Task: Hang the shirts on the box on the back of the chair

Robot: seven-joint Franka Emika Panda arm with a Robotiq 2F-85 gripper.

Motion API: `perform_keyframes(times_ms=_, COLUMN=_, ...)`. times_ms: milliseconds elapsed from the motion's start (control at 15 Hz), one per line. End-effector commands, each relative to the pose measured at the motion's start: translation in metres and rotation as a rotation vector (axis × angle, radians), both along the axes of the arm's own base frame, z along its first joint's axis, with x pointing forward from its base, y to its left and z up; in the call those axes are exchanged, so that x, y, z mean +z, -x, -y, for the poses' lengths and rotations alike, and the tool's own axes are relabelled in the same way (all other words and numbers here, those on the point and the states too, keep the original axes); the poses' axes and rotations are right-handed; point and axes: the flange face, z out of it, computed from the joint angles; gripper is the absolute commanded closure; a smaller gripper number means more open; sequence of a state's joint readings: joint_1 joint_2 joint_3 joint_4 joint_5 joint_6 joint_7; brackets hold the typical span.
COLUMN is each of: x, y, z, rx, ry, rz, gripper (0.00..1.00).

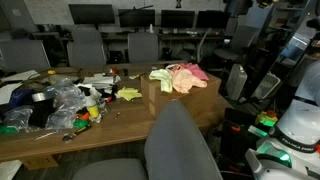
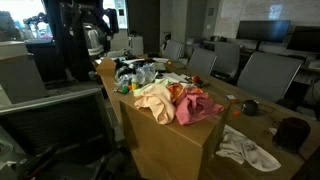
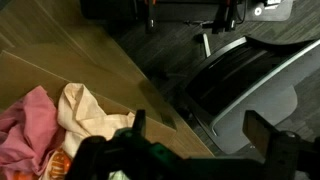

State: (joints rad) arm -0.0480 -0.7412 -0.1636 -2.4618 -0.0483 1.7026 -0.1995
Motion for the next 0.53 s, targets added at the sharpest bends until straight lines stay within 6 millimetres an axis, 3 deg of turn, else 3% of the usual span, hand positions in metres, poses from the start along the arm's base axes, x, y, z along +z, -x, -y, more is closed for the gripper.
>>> perform_keyframes(times_ms=0, x=0.0027, y=-0.0004, z=0.0002, rx=-0.001, ry=0.001, rz=0.004, gripper=0.0)
perform_keyframes(times_ms=467, x=0.0101, y=-0.0002, z=0.001, rx=-0.002, ry=0.003, rz=0.021, gripper=0.0)
